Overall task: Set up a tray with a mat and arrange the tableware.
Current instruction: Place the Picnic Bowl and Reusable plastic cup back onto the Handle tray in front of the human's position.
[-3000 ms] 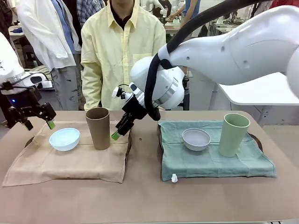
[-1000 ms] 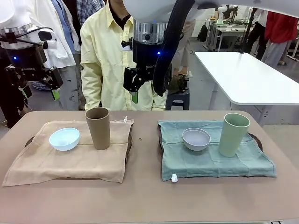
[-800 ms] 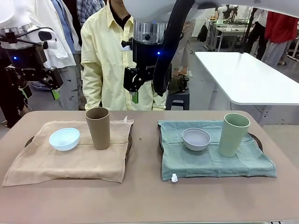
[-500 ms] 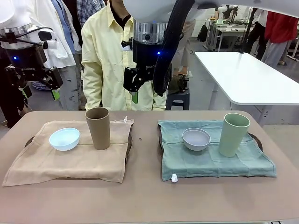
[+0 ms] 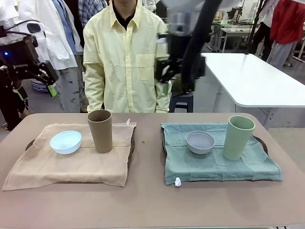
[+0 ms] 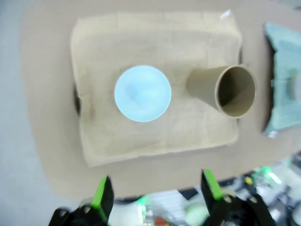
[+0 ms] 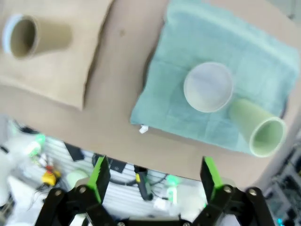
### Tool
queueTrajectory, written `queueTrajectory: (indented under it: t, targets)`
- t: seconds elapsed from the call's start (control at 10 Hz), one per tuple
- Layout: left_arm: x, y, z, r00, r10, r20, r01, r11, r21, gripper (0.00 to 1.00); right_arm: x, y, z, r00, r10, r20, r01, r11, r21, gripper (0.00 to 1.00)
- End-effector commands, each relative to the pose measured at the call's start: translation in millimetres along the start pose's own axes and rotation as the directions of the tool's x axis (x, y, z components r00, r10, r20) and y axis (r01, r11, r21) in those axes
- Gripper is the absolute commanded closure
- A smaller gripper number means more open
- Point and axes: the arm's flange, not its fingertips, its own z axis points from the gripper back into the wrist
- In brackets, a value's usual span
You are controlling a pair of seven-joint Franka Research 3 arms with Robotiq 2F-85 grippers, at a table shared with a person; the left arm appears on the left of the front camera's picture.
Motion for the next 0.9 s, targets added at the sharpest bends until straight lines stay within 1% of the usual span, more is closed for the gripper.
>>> queueTrajectory:
  t: [0.0, 0.1, 0.2, 0.3, 0.4, 0.5, 0.6, 0.7, 0.8]
  targets:
    - [18, 10, 5, 0.997, 0.041, -0.060, -0.045, 0.997, -0.067, 0.04, -26, -50, 2, 0.991, -0.109, 0.083, 0.099, 0.989, 0.109, 0.00]
    - [21, 24, 12, 0.995, 0.055, -0.085, -0.065, 0.991, -0.120, 0.04, -45, -85, 14, 0.981, -0.129, 0.142, 0.100, 0.976, 0.195, 0.00]
    - [32, 32, 14, 0.995, 0.056, -0.085, -0.069, 0.985, -0.161, 0.04, -56, -111, 19, 0.975, -0.125, 0.184, 0.079, 0.967, 0.242, 0.00]
    - [37, 49, 25, 0.995, 0.068, -0.079, -0.085, 0.966, -0.246, 0.04, -78, -144, 22, 0.964, -0.130, 0.232, 0.044, 0.939, 0.341, 0.00]
    - [41, 65, 36, 0.993, 0.084, -0.079, -0.105, 0.943, -0.317, 0.04, -99, -166, 21, 0.956, -0.144, 0.255, 0.029, 0.913, 0.407, 0.00]
    - [46, 77, 43, 0.993, 0.088, -0.082, -0.113, 0.918, -0.381, 0.04, -115, -187, 15, 0.951, -0.169, 0.259, 0.040, 0.897, 0.439, 0.00]
    - [47, 90, 49, 0.992, 0.092, -0.085, -0.121, 0.890, -0.441, 0.04, -128, -205, 4, 0.947, -0.185, 0.263, 0.034, 0.870, 0.491, 0.00]
    - [45, 107, 49, 0.989, 0.109, -0.096, -0.143, 0.843, -0.519, 0.04, -144, -225, -9, 0.944, -0.192, 0.270, 0.009, 0.829, 0.560, 0.00]
    - [44, 125, 46, 0.985, 0.121, -0.121, -0.168, 0.806, -0.568, 0.04, -153, -241, -19, 0.940, -0.194, 0.280, -0.018, 0.793, 0.609, 0.00]
